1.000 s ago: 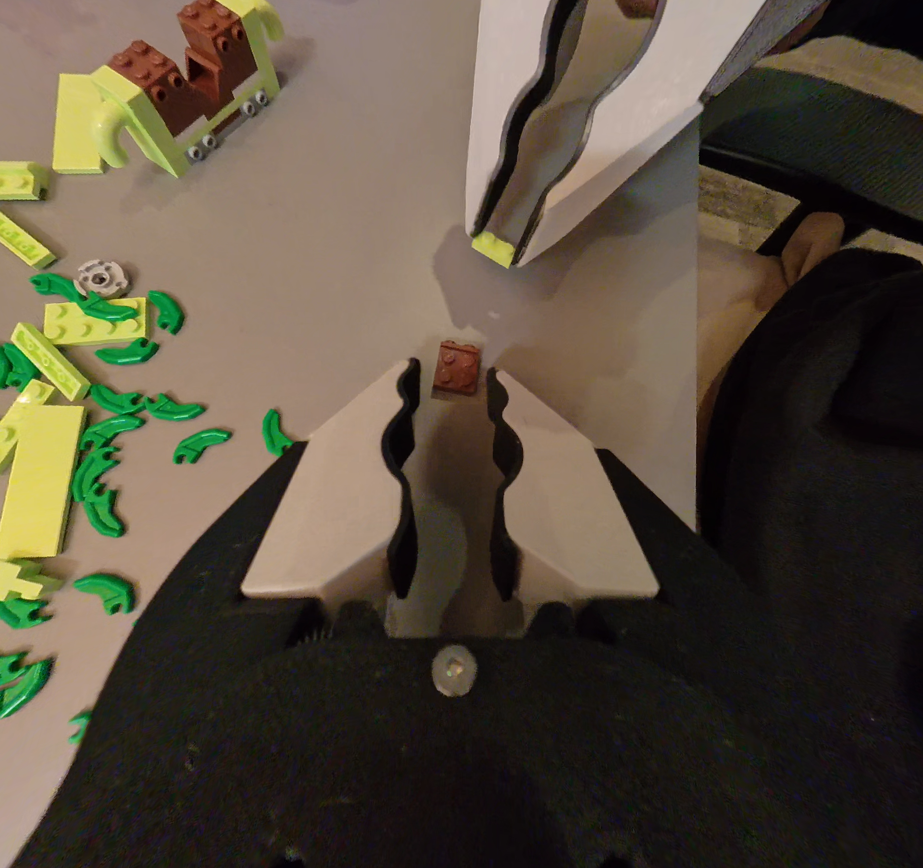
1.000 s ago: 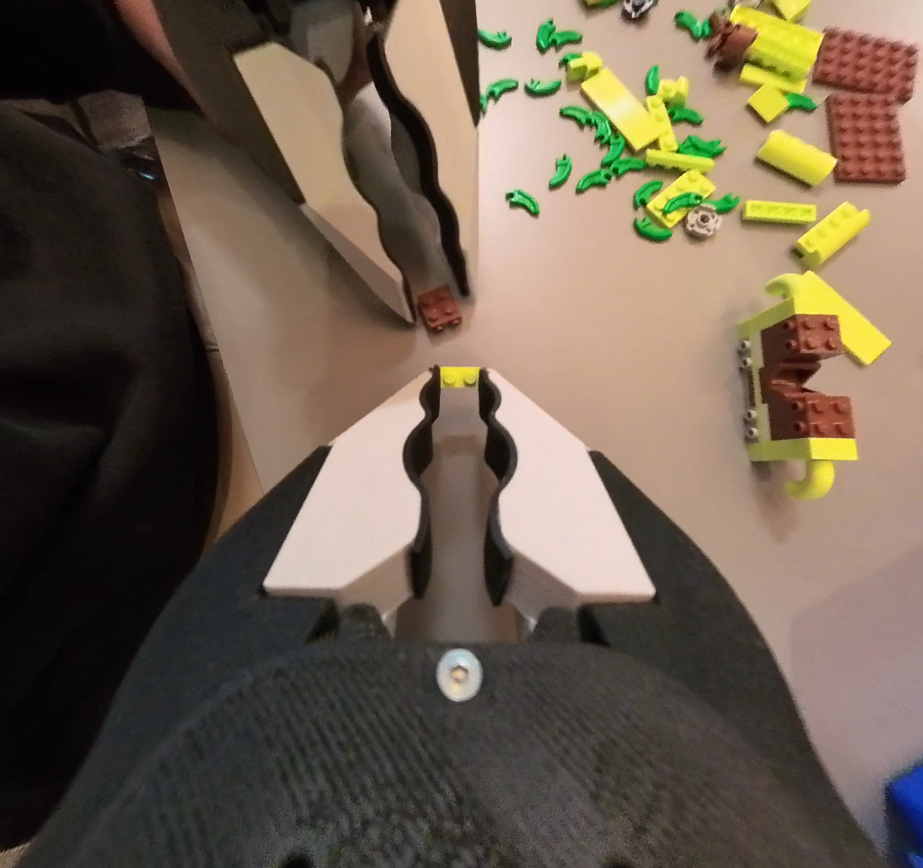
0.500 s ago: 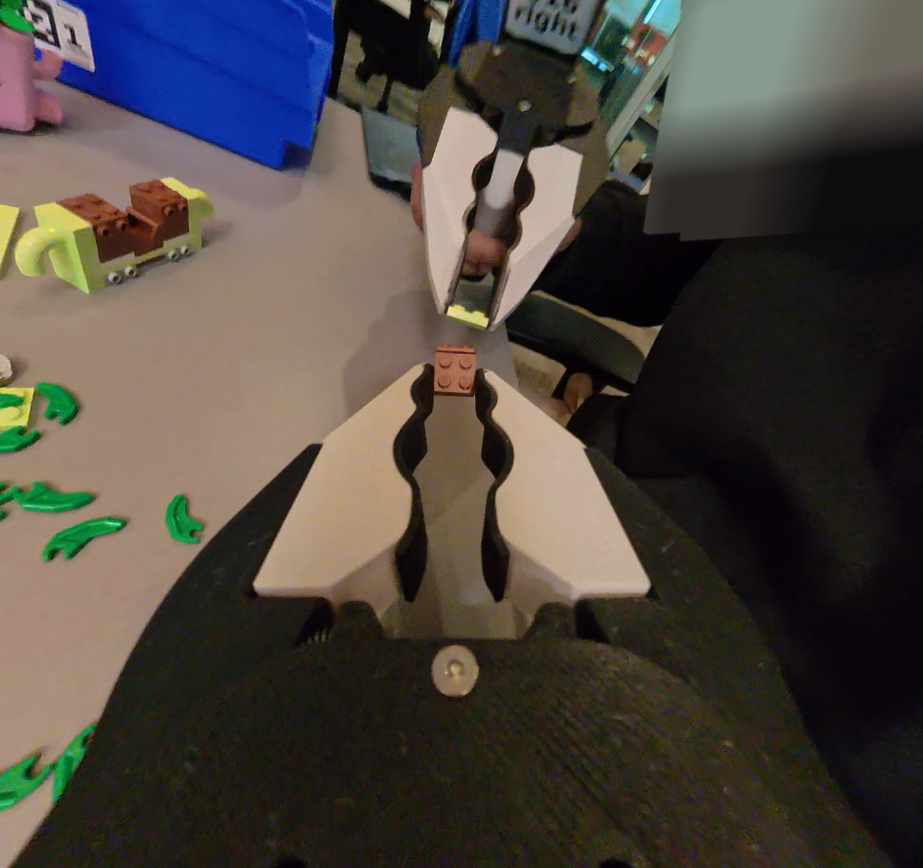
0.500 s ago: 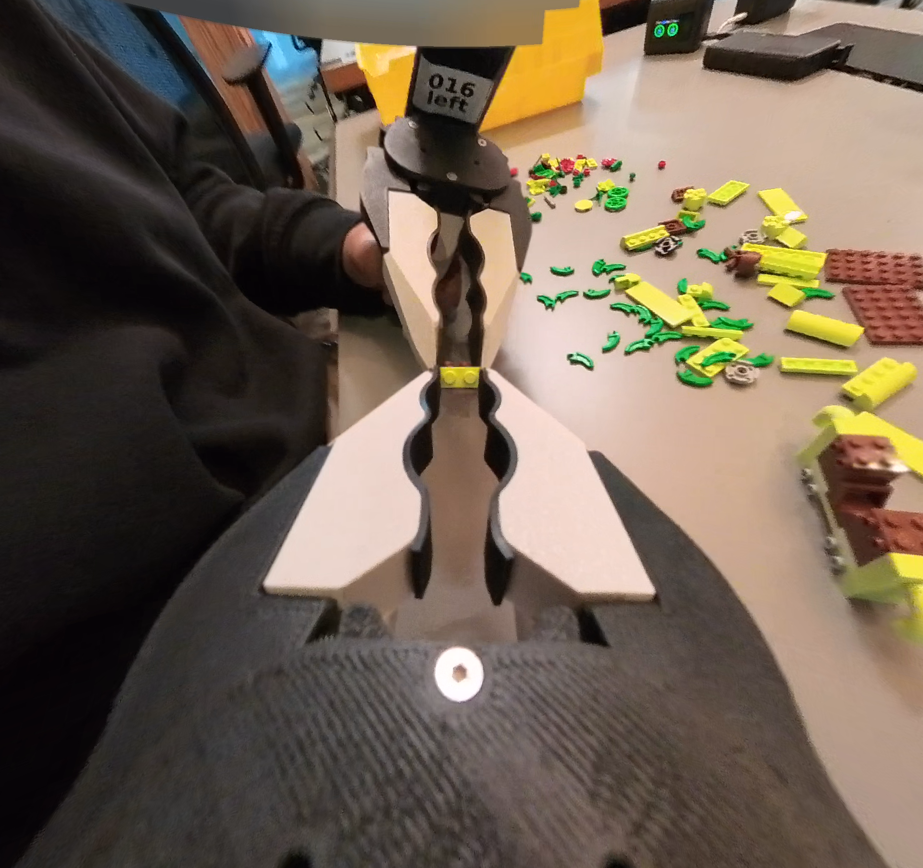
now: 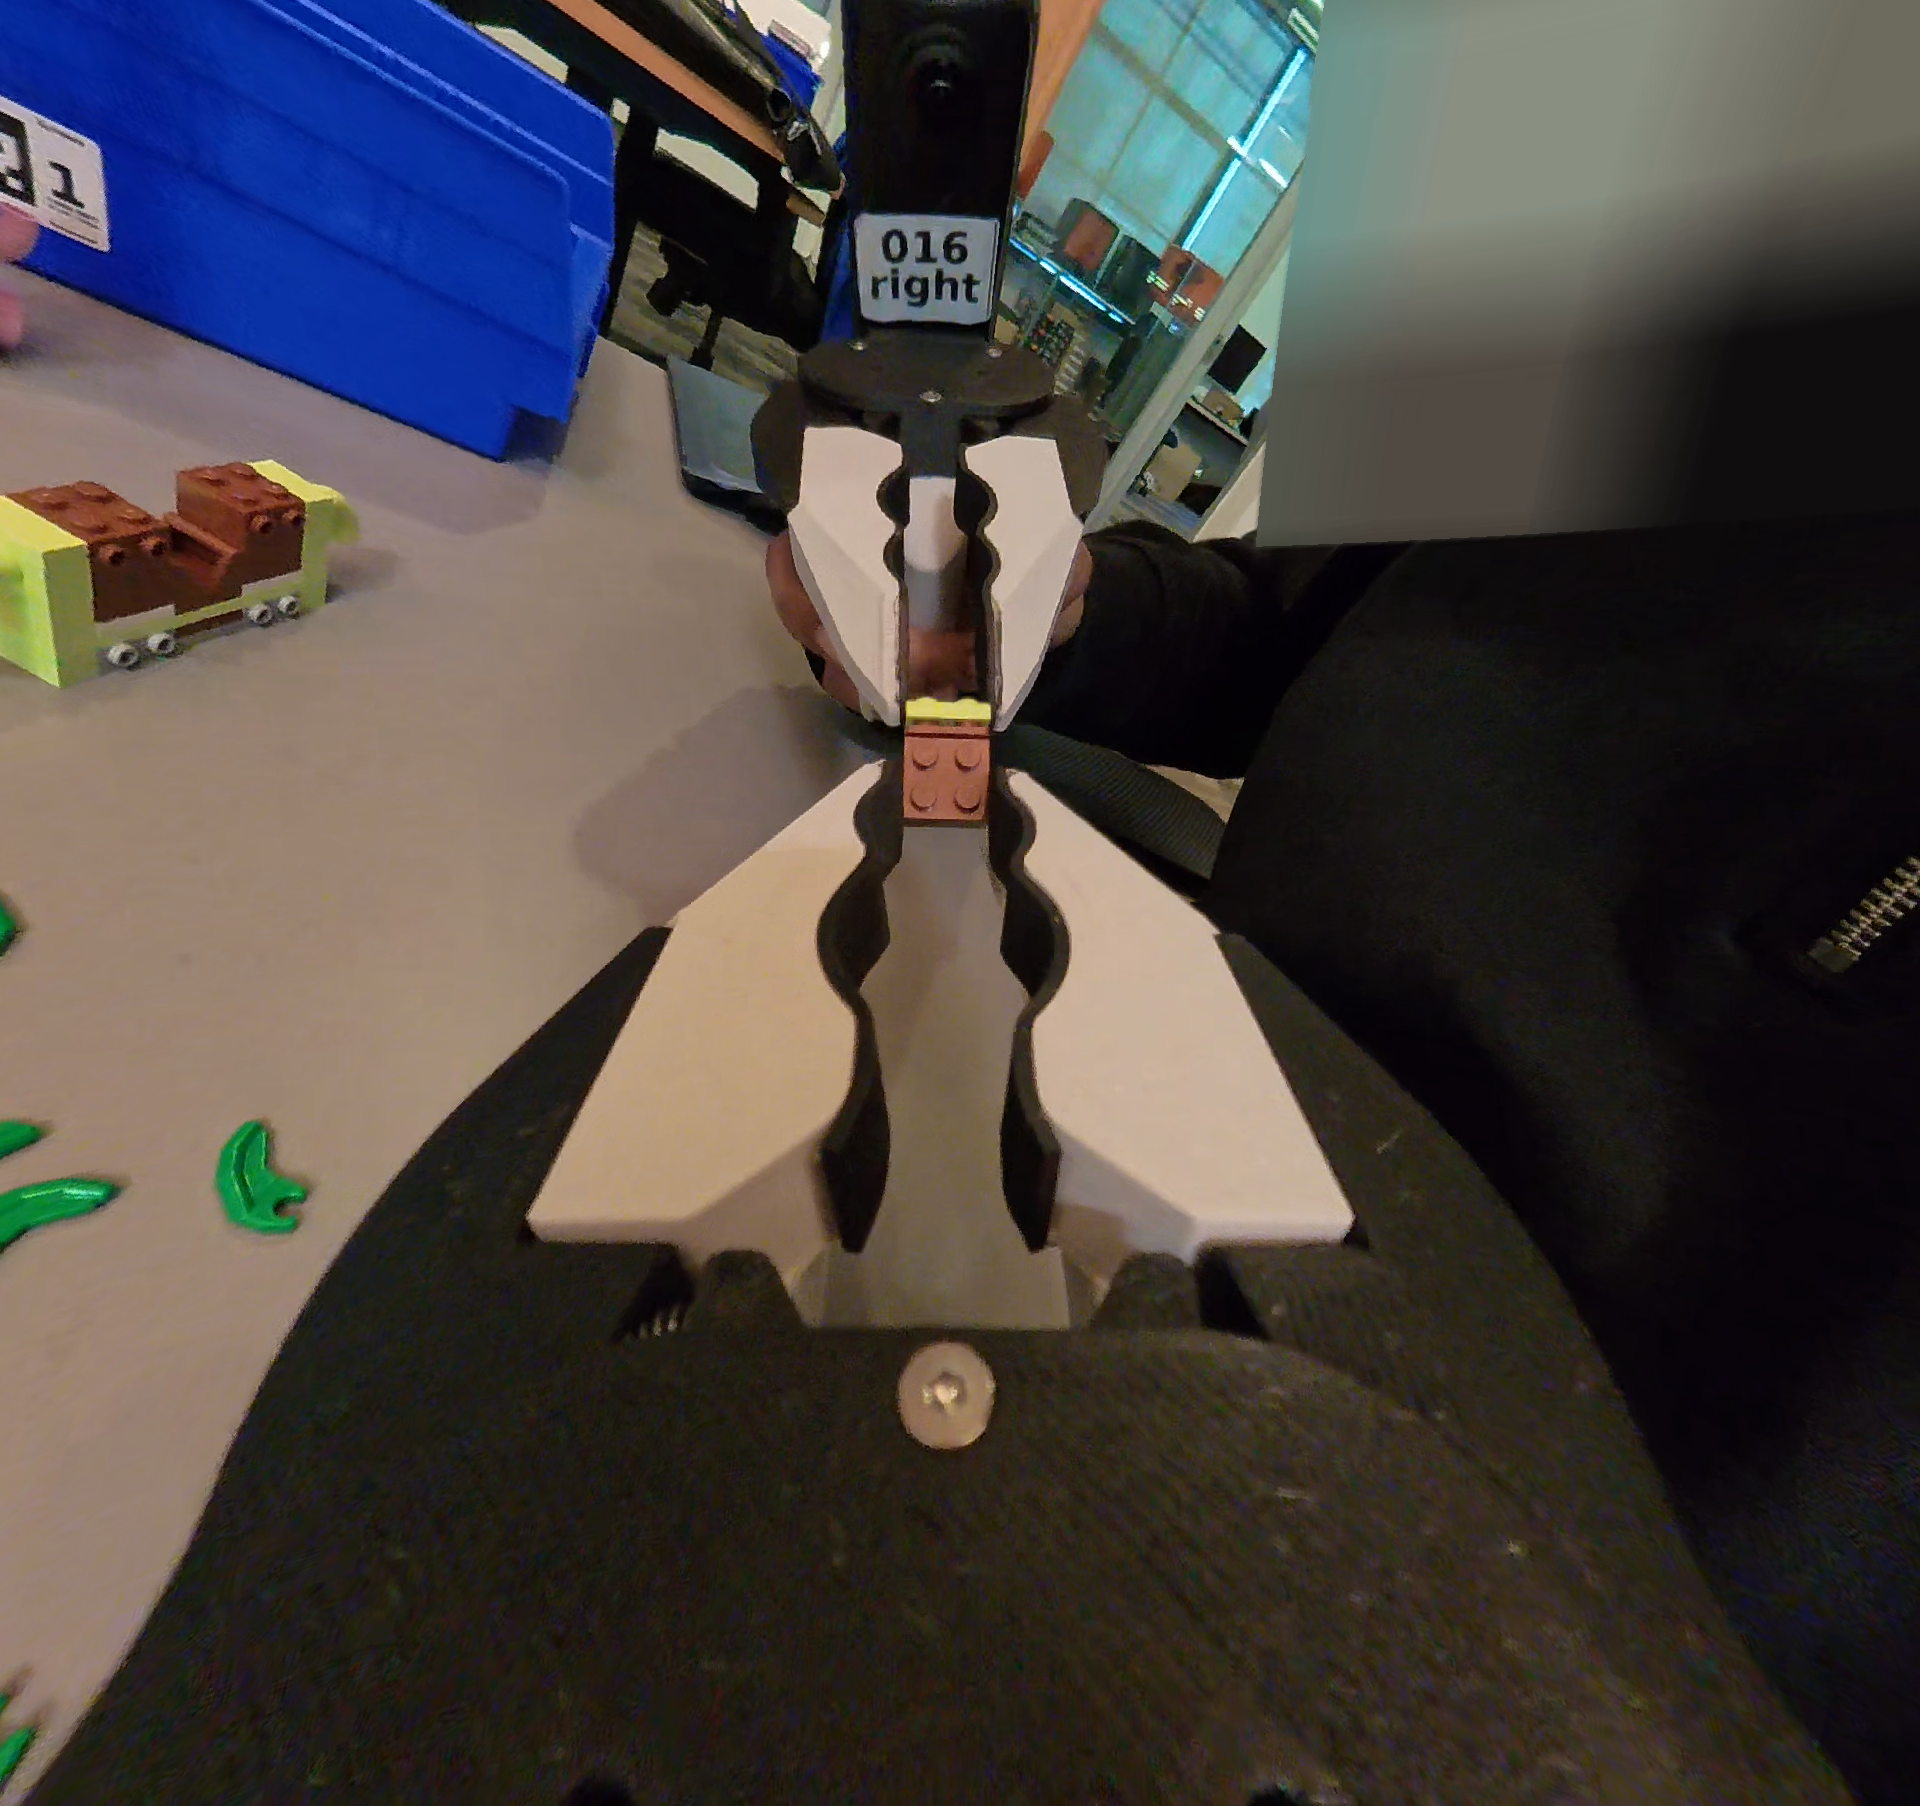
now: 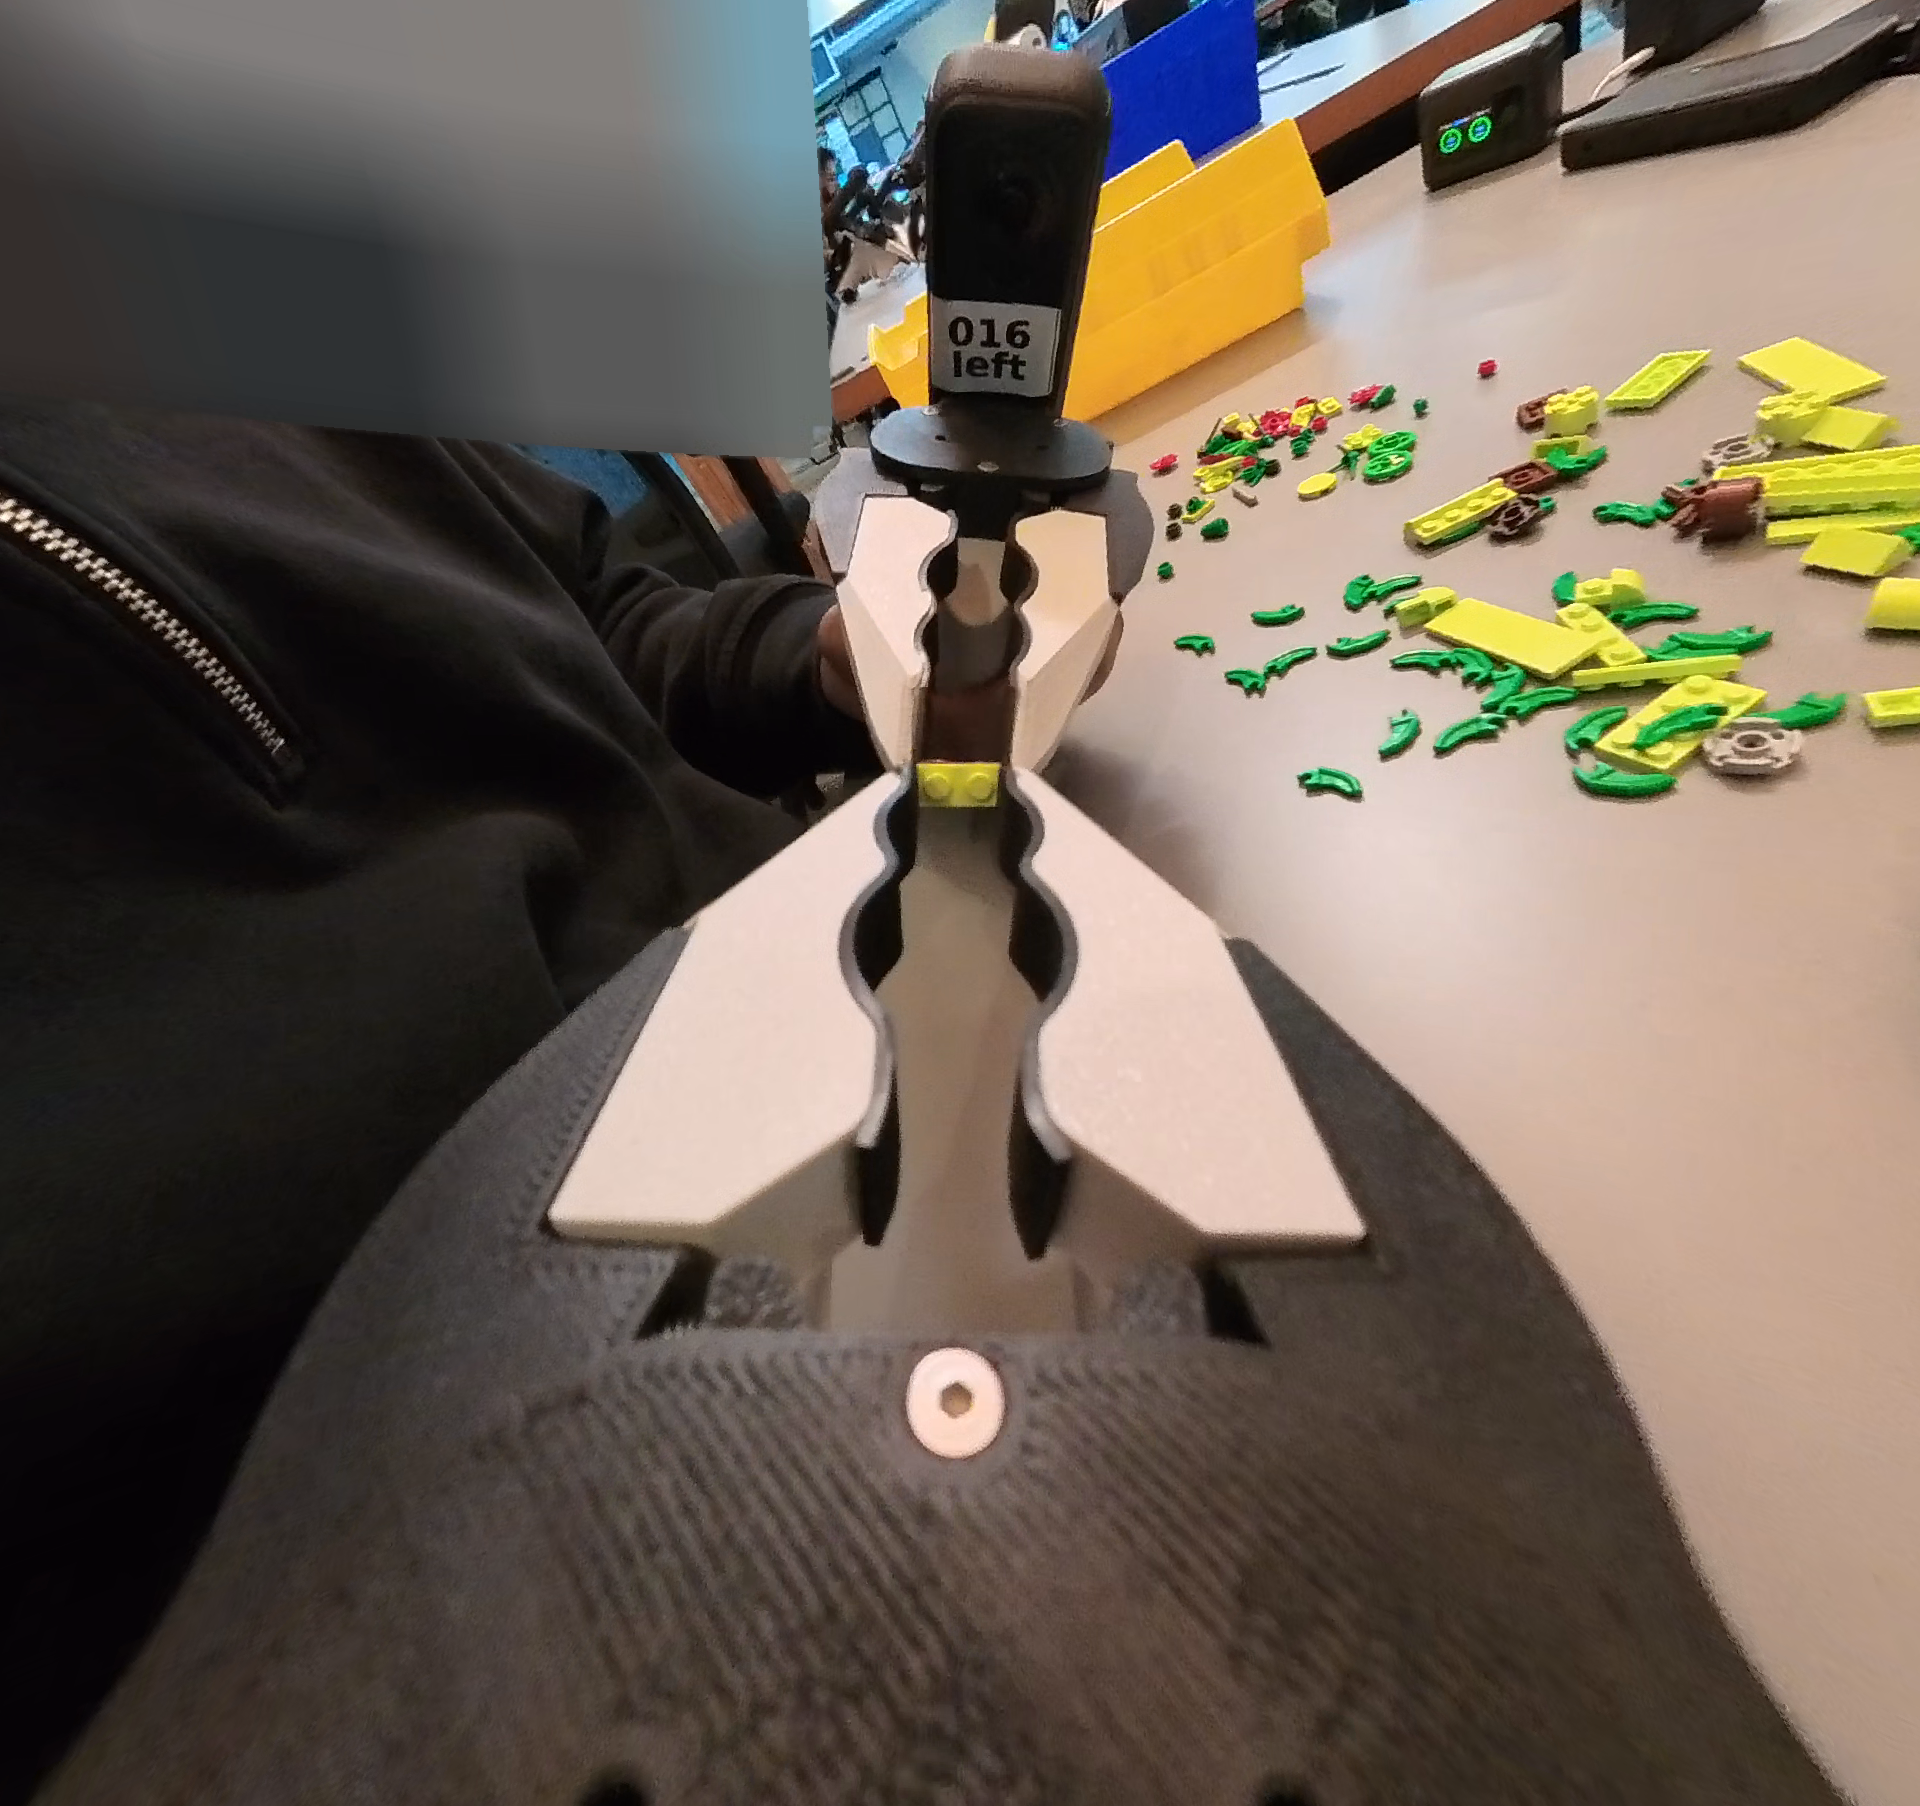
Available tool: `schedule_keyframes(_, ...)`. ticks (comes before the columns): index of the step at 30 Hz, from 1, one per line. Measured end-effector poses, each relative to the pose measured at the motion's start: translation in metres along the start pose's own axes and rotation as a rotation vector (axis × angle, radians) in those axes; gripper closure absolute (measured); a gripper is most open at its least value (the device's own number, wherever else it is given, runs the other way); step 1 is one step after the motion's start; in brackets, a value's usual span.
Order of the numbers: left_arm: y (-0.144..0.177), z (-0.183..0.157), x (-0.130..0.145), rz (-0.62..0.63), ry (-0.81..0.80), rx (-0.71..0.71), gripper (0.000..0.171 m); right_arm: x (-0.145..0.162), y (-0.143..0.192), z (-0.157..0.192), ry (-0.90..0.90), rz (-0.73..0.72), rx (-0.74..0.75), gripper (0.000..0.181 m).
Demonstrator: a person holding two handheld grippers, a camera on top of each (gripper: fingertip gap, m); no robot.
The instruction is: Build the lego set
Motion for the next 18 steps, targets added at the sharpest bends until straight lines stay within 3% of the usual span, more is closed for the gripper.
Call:
schedule_keyframes(8,-0.002,0.000,0.001,0.015,0.001,-0.021,0.160,0.002,0.000,0.000,-0.017,0.029,0.007,0.169)
schedule_keyframes(18,-0.014,-0.001,0.006,0.145,-0.019,-0.074,0.160,0.015,0.001,-0.002,-0.012,0.135,-0.011,0.169)
Point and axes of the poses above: each gripper's, where its closed fingertips meet, y back along the fingers, x out of its underside, z = x × y across the jaws, the point moved 8 cm from there along y, back along the fingers, and after that the axes turned 14 degrees about z, right-handed, at the moved point
